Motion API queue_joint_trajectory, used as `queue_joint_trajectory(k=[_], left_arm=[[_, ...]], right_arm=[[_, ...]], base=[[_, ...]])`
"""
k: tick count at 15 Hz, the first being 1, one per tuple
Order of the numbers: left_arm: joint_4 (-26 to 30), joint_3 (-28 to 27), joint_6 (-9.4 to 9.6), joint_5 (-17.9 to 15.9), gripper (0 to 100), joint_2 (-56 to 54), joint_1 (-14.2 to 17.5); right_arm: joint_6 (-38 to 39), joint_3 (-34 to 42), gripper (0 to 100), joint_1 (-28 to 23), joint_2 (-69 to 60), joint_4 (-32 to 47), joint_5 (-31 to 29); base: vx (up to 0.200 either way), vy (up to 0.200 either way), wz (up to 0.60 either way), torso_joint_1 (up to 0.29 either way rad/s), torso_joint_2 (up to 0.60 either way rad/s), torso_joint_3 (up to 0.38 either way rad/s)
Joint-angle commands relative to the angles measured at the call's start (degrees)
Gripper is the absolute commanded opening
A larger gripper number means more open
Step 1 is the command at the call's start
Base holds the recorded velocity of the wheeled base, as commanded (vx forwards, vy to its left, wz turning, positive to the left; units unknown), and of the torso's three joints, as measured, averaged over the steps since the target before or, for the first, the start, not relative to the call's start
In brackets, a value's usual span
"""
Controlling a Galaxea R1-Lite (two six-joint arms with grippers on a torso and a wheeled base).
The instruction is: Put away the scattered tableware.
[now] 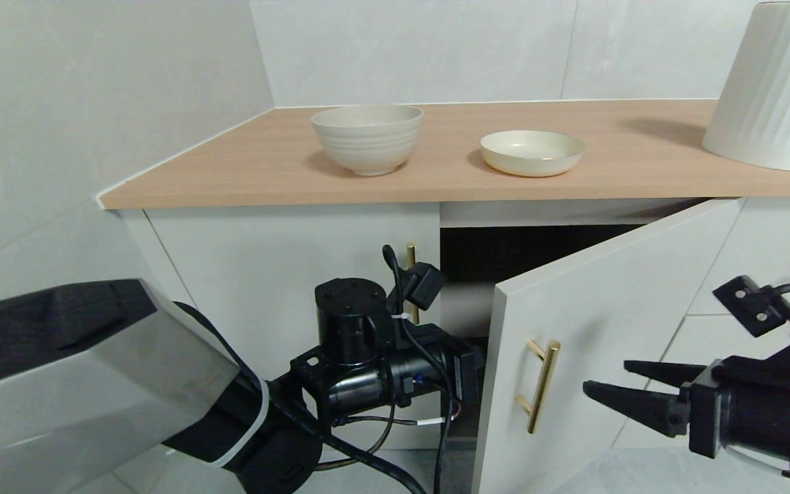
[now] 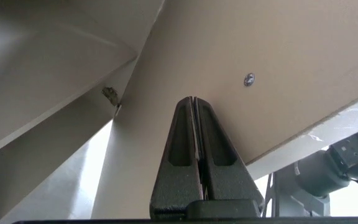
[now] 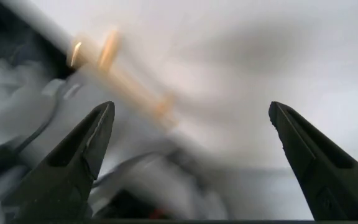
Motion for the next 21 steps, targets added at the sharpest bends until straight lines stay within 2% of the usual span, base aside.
queue_joint_trajectory(k=[1,2,9,13,21], left_arm=[[-0.05,-0.14,-0.12,0.14,0,-0.2,-0.04],[-0.05,-0.22,-0.65,0.14,0,0.06,-0.13],[1.54,-2.51,-0.73,0.14,0,0.24,-1.45],[4.26,-4.97,-0.73,0.49,0,0.5,-3.21],[4.26,-5.76,-0.73,0.58,0,2.0,-4.52]], right_arm=[[-3.04,-5.05,100,-1.36,-8.3,3.6,-5.08],[-3.04,-5.57,100,-1.36,-9.89,3.95,-4.55],[-3.04,-6.19,100,-0.92,-12.44,4.21,-4.38],[-3.04,-8.3,100,-0.92,-15.07,8.26,-4.46],[-3.04,-9.97,100,-0.92,-17.27,10.28,-4.38]], base=[[0.0,0.0,0.0,0.0,0.0,0.0],[0.0,0.0,0.0,0.0,0.0,0.0],[0.0,0.0,0.0,0.0,0.0,0.0],[-0.2,0.0,0.0,0.005,0.0,0.001],[0.0,0.0,0.0,0.0,0.0,0.0]])
